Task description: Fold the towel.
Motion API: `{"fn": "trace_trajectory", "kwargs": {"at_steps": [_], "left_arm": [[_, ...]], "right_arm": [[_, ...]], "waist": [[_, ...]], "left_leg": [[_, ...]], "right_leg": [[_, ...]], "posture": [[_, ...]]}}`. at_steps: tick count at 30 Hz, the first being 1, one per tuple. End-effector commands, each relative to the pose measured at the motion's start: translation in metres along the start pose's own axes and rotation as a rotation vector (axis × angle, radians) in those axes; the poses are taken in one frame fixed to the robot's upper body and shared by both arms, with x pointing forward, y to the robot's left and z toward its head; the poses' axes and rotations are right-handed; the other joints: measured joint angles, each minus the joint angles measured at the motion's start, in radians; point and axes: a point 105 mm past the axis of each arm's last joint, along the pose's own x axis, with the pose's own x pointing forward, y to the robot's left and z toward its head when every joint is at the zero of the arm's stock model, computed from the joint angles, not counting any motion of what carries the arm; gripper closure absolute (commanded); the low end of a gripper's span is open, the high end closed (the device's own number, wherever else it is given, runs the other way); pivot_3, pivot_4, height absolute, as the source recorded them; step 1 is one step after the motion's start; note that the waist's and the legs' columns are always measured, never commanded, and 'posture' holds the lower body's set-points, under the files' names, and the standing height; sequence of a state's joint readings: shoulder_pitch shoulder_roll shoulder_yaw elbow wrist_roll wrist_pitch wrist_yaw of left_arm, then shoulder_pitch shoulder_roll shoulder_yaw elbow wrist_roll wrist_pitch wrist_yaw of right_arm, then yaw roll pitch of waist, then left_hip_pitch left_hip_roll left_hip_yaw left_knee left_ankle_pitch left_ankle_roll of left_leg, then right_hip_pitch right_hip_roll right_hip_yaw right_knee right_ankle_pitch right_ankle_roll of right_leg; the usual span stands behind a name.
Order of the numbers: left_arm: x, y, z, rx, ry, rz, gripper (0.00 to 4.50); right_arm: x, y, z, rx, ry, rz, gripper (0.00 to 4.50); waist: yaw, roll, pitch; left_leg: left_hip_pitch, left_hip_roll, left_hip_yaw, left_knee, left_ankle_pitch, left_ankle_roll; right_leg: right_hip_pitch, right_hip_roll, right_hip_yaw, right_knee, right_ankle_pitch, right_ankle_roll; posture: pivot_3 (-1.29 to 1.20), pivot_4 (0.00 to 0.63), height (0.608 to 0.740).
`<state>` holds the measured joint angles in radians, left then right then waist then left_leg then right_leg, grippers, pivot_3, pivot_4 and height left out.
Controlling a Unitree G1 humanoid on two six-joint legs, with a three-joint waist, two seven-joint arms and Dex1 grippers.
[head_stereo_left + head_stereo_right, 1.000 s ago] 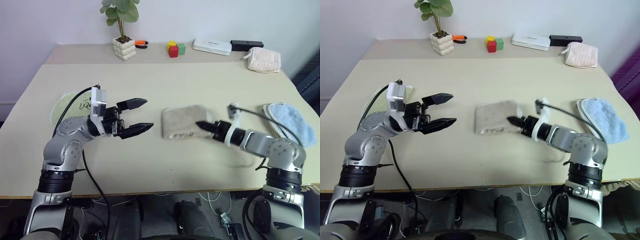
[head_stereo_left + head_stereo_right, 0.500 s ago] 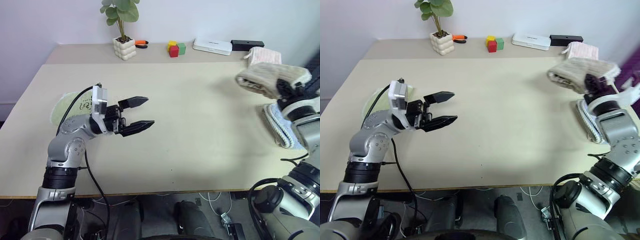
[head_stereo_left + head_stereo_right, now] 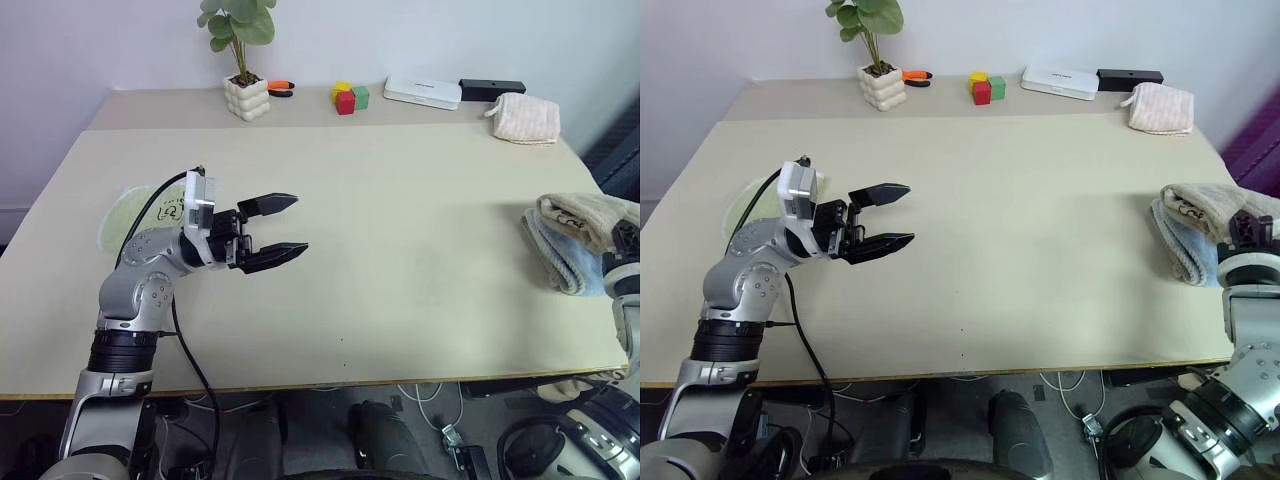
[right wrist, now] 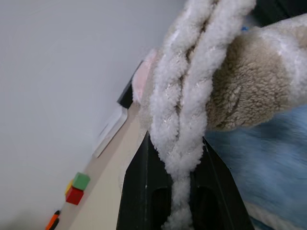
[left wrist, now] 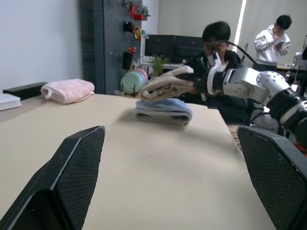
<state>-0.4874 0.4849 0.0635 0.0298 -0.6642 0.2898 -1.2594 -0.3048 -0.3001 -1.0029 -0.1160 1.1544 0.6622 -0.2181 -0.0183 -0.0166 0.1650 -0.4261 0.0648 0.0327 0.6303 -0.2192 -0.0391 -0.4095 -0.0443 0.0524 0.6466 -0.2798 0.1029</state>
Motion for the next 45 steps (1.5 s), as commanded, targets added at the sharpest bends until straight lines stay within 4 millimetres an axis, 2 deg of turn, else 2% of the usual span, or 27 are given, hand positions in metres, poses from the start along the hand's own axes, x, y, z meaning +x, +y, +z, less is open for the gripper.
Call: {"fn": "trace_trajectory", "kwargs": {"at_steps": [1,3,7,14,17,21,24,27,33,36,42,43,45], "left_arm": [[0.005,0.001,0.012,0.045,-0.021,-0.025,0.0],[0.005,0.001,0.013,0.046,-0.021,-0.028,0.0],[0.004,0.001,0.015,0.05,-0.02,-0.027,0.0],[0.003,-0.001,0.014,0.043,-0.026,-0.019,0.0],[0.003,-0.002,0.014,0.042,-0.027,-0.014,0.0],[0.003,-0.002,0.014,0.043,-0.029,-0.011,0.0],[0.002,-0.002,0.014,0.045,-0.021,-0.007,0.0],[0.001,-0.002,0.014,0.045,-0.017,-0.006,0.0],[0.002,-0.002,0.014,0.047,-0.011,-0.011,0.0],[0.003,-0.001,0.014,0.049,-0.008,-0.014,0.0],[0.004,-0.001,0.013,0.046,-0.01,-0.016,0.0],[0.004,-0.001,0.013,0.046,-0.01,-0.015,0.0],[0.004,-0.001,0.013,0.046,-0.01,-0.014,0.0]], "right_arm": [[0.005,-0.003,0.0,0.005,-0.03,0.024,4.43],[0.01,-0.005,0.002,0.028,-0.046,0.024,4.43],[0.015,0.009,0.002,0.036,-0.052,0.076,4.43],[0.024,0.025,0.023,0.024,-0.112,0.131,4.43],[0.027,0.029,0.026,0.009,-0.117,0.146,4.43],[0.027,0.013,0.02,-0.048,-0.102,0.109,4.43],[0.022,-0.011,0.003,-0.045,-0.045,0.049,4.43],[0.018,-0.01,-0.01,-0.064,-0.003,0.044,4.43],[0.014,-0.017,-0.015,-0.081,-0.004,-0.001,4.43],[0.012,-0.016,-0.011,-0.099,-0.022,-0.002,3.38],[0.012,-0.01,0.002,-0.155,-0.082,-0.01,0.39],[0.011,-0.009,0.004,-0.166,-0.097,-0.013,0.03],[0.009,-0.006,0.007,-0.194,-0.114,-0.02,0.03]], "waist": [[-0.001,0.0,0.0],[-0.001,0.0,0.0],[-0.002,0.003,0.001],[0.001,0.003,0.001],[0.001,0.003,0.001],[0.001,0.003,0.001],[0.002,0.003,0.001],[0.0,0.003,0.001],[-0.001,0.005,0.002],[0.0,0.005,0.002],[0.0,0.005,0.002],[0.0,0.005,0.002],[0.0,0.005,0.002]], "left_leg": [[0.0,0.0,0.0,0.0,0.0,0.0],[0.0,0.0,0.0,0.0,0.0,0.0],[0.0,0.0,0.0,0.0,0.0,0.0],[0.0,0.0,0.0,0.0,0.0,0.0],[0.0,0.0,0.0,0.0,0.0,0.0],[0.0,0.0,0.0,0.0,0.0,0.0],[0.0,0.0,0.0,0.0,0.0,0.0],[0.0,0.0,0.0,0.0,0.0,0.0],[0.0,0.0,0.001,0.0,0.0,0.0],[0.0,0.0,0.001,0.0,0.0,0.0],[0.0,0.0,0.001,0.0,0.0,0.0],[0.0,0.0,0.001,0.0,0.0,0.0],[0.0,0.0,0.001,0.0,0.0,0.0]], "right_leg": [[0.0,0.0,0.0,0.0,0.0,0.0],[0.0,0.0,0.0,0.0,0.0,0.0],[0.0,0.0,0.0,0.0,0.001,0.001],[0.0,0.0,0.0,0.0,0.001,0.002],[0.0,0.0,0.0,0.0,0.001,0.002],[0.0,0.0,0.0,0.0,0.001,0.002],[0.0,0.0,0.0,0.0,0.001,0.002],[0.0,0.0,0.0,0.0,0.001,0.002],[0.0,0.0,0.001,0.0,0.0,0.001],[0.0,0.0,0.001,0.0,0.001,0.001],[0.0,0.0,0.001,0.0,0.0,0.001],[0.0,0.0,0.001,0.0,0.001,0.001],[0.0,0.0,0.001,0.0,0.0,0.001]], "posture": [[0.0,0.15,0.74],[0.0,0.15,0.74],[0.0,0.15,0.74],[0.0,0.15,0.74],[0.0,0.15,0.74],[0.0,0.15,0.74],[0.0,0.15,0.74],[0.0,0.15,0.74],[0.0,0.15,0.74],[0.0,0.15,0.74],[0.0,0.15,0.74],[0.0,0.15,0.74],[0.0,0.15,0.74]]}}
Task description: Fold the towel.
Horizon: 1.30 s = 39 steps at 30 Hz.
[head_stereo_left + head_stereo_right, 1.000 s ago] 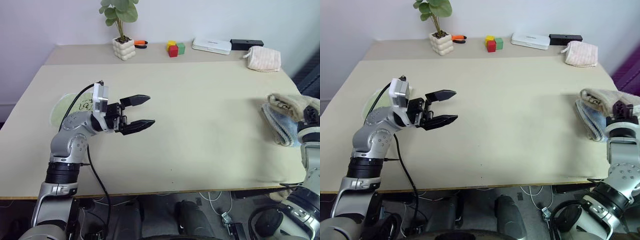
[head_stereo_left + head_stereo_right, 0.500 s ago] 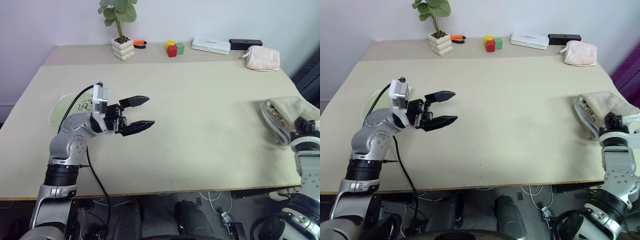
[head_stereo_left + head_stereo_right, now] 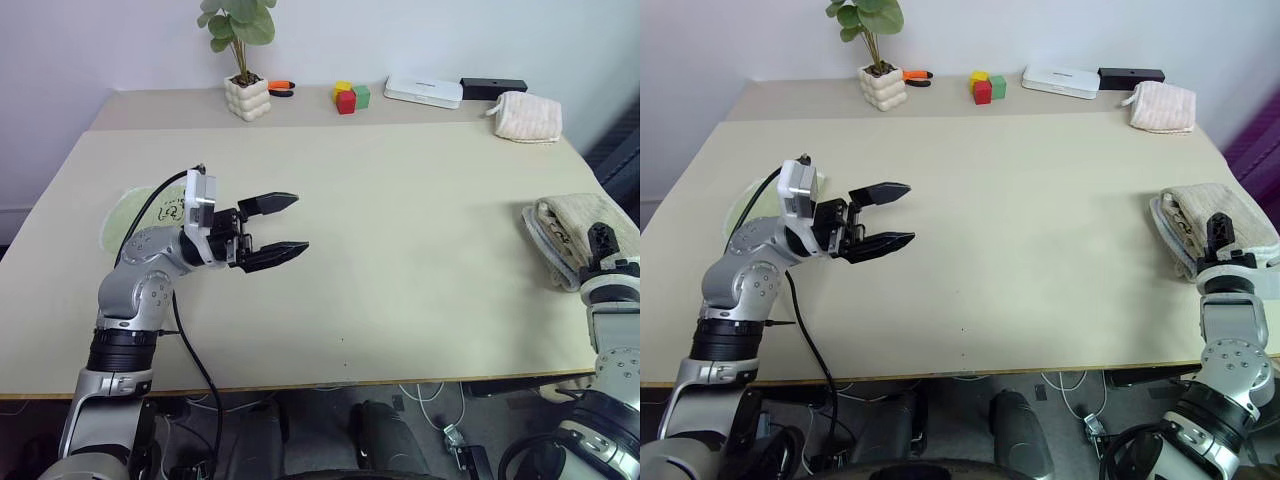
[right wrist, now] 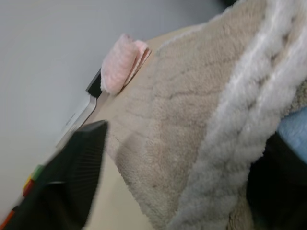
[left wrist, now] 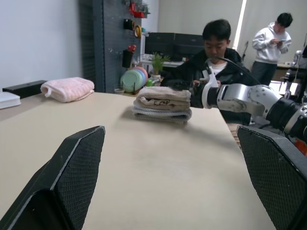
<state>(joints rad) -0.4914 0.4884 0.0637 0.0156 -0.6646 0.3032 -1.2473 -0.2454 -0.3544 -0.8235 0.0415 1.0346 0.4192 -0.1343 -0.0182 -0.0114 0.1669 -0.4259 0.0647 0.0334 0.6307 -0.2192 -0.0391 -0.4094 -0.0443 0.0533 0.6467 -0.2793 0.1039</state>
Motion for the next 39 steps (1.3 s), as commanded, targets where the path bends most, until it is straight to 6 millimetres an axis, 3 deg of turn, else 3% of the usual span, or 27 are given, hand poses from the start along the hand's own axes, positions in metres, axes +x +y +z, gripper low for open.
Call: {"fn": "trace_trajectory", "kwargs": {"at_steps": [1,13,21,26,29,31,35,39], "left_arm": [[0.003,-0.001,0.01,0.043,-0.016,-0.017,0.0],[0.008,-0.002,0.005,0.03,-0.044,-0.017,0.0],[0.014,0.003,0.002,0.028,-0.047,-0.024,0.0],[0.021,0.008,0.001,0.03,-0.059,-0.046,0.0],[0.026,0.013,0.001,0.037,-0.06,-0.055,0.0],[0.025,0.015,0.002,0.045,-0.059,-0.056,0.0],[0.025,0.018,0.0,0.077,-0.038,-0.038,0.0],[0.012,0.019,-0.004,0.082,0.01,0.01,0.0]], "right_arm": [[-0.004,0.015,0.022,-0.067,-0.088,0.028,0.03],[-0.03,0.015,0.024,-0.107,-0.085,-0.038,0.03],[-0.04,0.003,0.044,-0.207,-0.17,-0.131,0.03],[-0.047,0.035,0.053,-0.273,-0.216,0.005,0.03],[-0.051,0.086,0.033,-0.493,-0.132,0.276,0.03],[-0.058,0.11,0.012,-0.655,-0.055,0.445,0.03],[-0.074,0.132,-0.029,-0.858,0.094,0.755,0.03],[-0.102,0.153,-0.068,-0.861,0.264,1.09,0.03]], "waist": [[0.0,0.0,0.0],[0.001,0.0,0.0],[0.004,0.0,0.0],[0.003,0.0,0.0],[0.0,0.001,0.0],[-0.002,0.0,0.0],[0.002,0.0,0.0],[0.005,0.0,0.0]], "left_leg": [[0.0,0.0,0.0,0.0,0.0,0.0],[0.0,0.0,0.0,0.0,0.0,0.0],[0.0,0.0,0.0,0.0,0.0,0.0],[0.0,0.0,-0.001,0.0,0.0,0.0],[0.0,0.0,0.0,0.0,0.0,0.0],[0.0,0.0,-0.001,0.0,0.0,0.0],[0.0,0.0,-0.002,0.0,0.0,0.0],[0.0,0.0,-0.001,0.001,0.0,0.0]], "right_leg": [[0.0,0.0,0.0,0.0,0.0,0.0],[0.0,0.0,0.0,0.0,-0.001,-0.001],[0.0,0.0,0.0,0.0,-0.001,-0.002],[0.0,0.0,0.0,0.0,-0.001,-0.001],[0.0,0.0,0.0,0.0,-0.001,-0.001],[0.0,0.0,0.0,0.0,-0.001,-0.002],[0.0,0.001,-0.001,0.0,-0.001,-0.001],[0.001,0.001,-0.001,-0.001,-0.001,-0.001]], "posture": [[0.0,0.15,0.74],[0.0,0.15,0.74],[0.0,0.15,0.74],[0.0,0.15,0.74],[0.0,0.15,0.74],[0.0,0.15,0.74],[0.0,0.15,0.74],[0.0,0.15,0.74]]}}
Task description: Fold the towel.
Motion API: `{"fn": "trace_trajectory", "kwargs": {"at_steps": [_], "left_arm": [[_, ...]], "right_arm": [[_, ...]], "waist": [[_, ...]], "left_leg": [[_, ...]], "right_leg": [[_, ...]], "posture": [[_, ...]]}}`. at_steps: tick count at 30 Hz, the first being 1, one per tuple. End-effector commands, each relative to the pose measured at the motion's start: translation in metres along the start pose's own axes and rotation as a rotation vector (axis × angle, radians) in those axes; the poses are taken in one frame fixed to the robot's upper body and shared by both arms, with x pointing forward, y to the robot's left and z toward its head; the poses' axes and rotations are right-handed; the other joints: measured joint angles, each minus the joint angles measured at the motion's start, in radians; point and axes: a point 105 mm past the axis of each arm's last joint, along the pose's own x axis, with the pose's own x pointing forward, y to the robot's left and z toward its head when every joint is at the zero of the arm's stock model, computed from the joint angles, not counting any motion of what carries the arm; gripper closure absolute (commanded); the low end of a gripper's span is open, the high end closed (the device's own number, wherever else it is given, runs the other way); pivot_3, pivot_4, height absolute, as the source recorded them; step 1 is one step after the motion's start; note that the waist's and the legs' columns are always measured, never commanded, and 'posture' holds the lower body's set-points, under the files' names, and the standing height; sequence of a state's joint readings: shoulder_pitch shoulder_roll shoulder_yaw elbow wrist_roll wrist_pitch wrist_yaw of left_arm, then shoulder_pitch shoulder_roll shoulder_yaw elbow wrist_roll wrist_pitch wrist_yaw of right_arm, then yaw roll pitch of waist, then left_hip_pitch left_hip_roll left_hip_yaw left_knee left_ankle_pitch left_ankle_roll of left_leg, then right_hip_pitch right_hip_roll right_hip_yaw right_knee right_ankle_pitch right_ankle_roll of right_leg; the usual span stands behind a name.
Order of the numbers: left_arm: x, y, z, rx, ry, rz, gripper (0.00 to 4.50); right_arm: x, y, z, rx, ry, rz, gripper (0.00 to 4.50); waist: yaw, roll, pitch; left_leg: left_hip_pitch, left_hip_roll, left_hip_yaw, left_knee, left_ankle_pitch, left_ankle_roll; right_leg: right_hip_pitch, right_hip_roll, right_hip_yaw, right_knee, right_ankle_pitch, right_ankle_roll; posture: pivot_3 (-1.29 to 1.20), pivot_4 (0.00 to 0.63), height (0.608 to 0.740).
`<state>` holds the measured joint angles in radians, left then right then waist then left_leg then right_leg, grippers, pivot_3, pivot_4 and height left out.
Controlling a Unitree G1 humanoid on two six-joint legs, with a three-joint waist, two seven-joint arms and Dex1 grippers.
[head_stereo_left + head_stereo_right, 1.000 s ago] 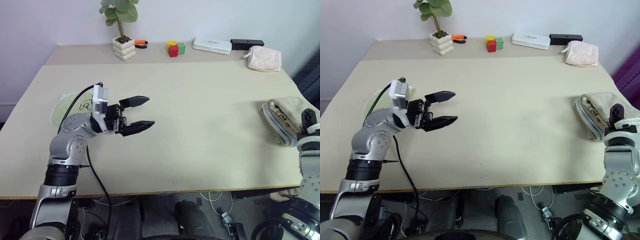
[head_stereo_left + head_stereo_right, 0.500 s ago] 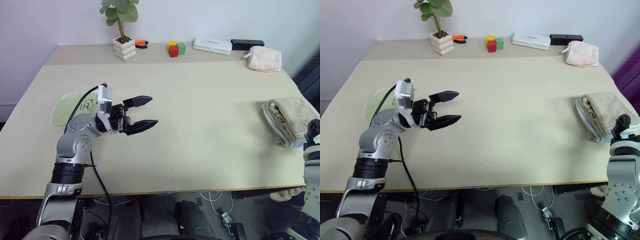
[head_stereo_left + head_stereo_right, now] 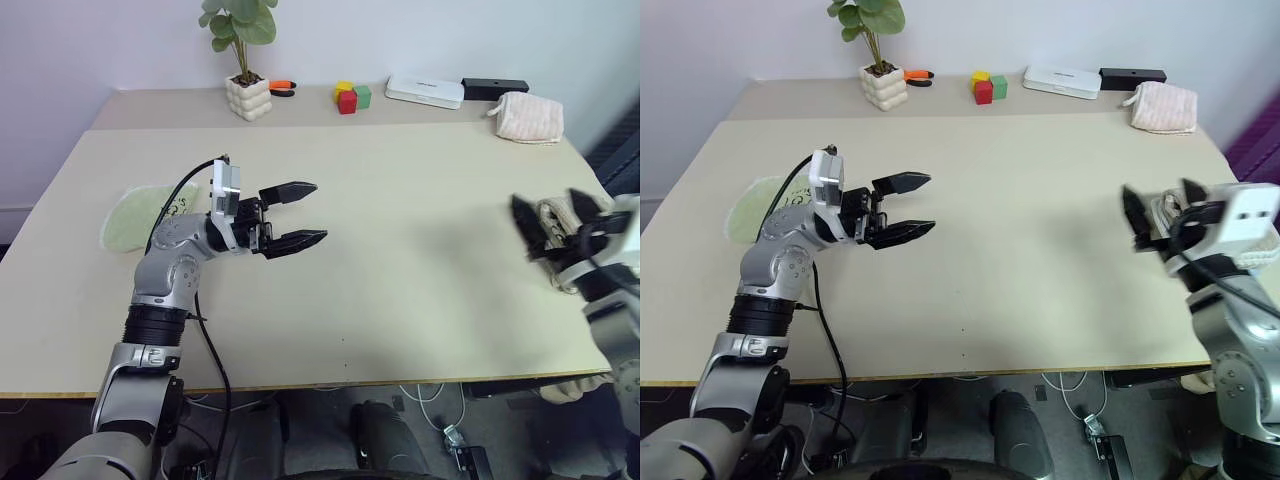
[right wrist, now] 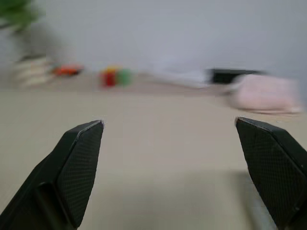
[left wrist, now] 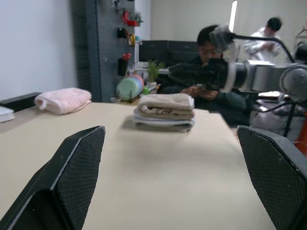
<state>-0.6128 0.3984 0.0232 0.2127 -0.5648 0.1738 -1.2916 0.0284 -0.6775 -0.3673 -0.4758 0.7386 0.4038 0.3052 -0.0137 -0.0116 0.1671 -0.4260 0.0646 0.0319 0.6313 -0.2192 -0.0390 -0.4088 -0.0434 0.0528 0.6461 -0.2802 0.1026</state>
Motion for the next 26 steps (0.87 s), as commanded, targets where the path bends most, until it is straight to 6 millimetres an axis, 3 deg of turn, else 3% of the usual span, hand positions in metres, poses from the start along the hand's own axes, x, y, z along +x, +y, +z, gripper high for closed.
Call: {"fn": "trace_trajectory", "kwargs": {"at_steps": [1,5,8,16,21,26], "left_arm": [[-0.01,0.0,0.003,0.037,0.047,0.044,0.0],[-0.031,-0.012,-0.011,0.014,0.158,0.075,0.0],[-0.046,-0.023,-0.018,-0.009,0.195,0.109,0.0],[-0.051,-0.056,-0.032,-0.05,0.221,0.186,0.0],[-0.058,-0.058,-0.039,-0.091,0.209,0.255,0.0],[-0.052,-0.057,-0.044,-0.082,0.196,0.28,0.0]], "right_arm": [[0.005,0.035,0.01,-0.079,-0.034,0.281,0.03],[0.006,0.062,-0.002,-0.16,0.029,0.536,0.03],[0.012,0.071,-0.013,-0.217,0.06,0.613,0.03],[0.02,0.067,-0.02,-0.215,0.082,0.652,0.03],[0.02,0.067,-0.015,-0.221,0.095,0.656,0.03],[0.024,0.065,-0.01,-0.23,0.101,0.666,0.03]], "waist": [[0.0,0.0,0.0],[-0.001,-0.001,0.0],[-0.001,-0.001,0.001],[0.004,-0.002,0.001],[0.002,-0.002,0.001],[0.002,-0.002,0.001]], "left_leg": [[0.0,0.0,0.0,0.0,0.0,0.0],[0.0,0.0,0.0,0.0,0.0,0.0],[0.0,0.0,0.0,0.0,0.0,0.0],[0.0,0.0,0.002,0.001,0.0,0.0],[0.0,0.0,0.002,0.001,0.0,0.0],[0.0,0.0,0.002,0.001,0.0,0.0]], "right_leg": [[0.0,0.0,0.0,0.0,0.0,0.0],[0.0,0.0,0.0,0.0,0.0,0.0],[0.0,0.0,0.0,0.0,0.0,0.0],[0.001,-0.002,0.0,0.0,0.0,-0.001],[0.001,-0.002,0.0,0.0,0.0,-0.001],[0.0,-0.002,0.0,0.0,0.0,-0.001]], "posture": [[0.0,0.15,0.74],[0.0,0.15,0.74],[0.0,0.15,0.74],[0.0,0.15,0.74],[0.0,0.15,0.74],[0.0,0.15,0.74]]}}
